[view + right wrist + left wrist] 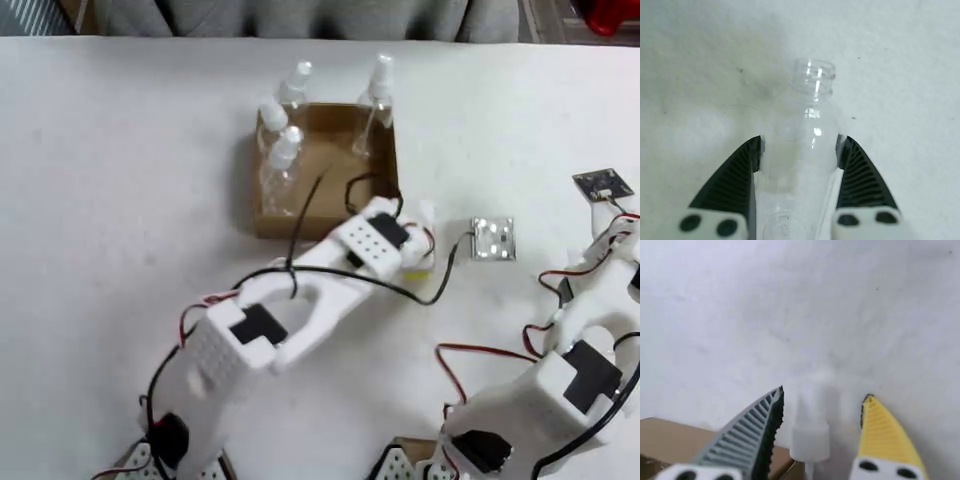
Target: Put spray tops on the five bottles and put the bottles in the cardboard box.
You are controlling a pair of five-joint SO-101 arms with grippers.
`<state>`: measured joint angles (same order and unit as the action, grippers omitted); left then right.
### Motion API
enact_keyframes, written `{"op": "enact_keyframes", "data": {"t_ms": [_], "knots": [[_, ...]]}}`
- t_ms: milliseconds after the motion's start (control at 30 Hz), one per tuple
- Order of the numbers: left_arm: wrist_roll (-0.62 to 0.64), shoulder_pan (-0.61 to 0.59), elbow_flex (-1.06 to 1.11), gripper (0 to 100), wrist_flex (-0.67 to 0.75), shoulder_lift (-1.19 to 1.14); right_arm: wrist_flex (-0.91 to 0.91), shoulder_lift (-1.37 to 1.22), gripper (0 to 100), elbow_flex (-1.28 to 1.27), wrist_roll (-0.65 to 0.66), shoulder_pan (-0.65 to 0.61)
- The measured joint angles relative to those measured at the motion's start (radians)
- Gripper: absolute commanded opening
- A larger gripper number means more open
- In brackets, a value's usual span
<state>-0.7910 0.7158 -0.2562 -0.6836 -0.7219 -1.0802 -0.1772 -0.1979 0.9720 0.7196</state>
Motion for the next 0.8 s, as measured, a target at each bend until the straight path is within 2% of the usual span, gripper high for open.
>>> {"op": "enact_keyframes", "data": {"t_ms": [267, 433, 667, 800], "knots": [[0.006, 0.003, -0.008, 2, -0.029, -0.005, 0.0, 0.0, 1.6, 0.0, 0.044, 0.006], [0.124, 0.002, -0.008, 2, -0.086, 0.023, 0.0, 0.0, 1.6, 0.0, 0.048, 0.031], [0.169, -0.008, -0.006, 2, -0.322, 0.199, 0.0, 0.0, 1.6, 0.0, 0.051, 0.04], [0.172, -0.014, -0.006, 2, -0.531, 0.281, 0.0, 0.0, 1.6, 0.0, 0.051, 0.038]]}}
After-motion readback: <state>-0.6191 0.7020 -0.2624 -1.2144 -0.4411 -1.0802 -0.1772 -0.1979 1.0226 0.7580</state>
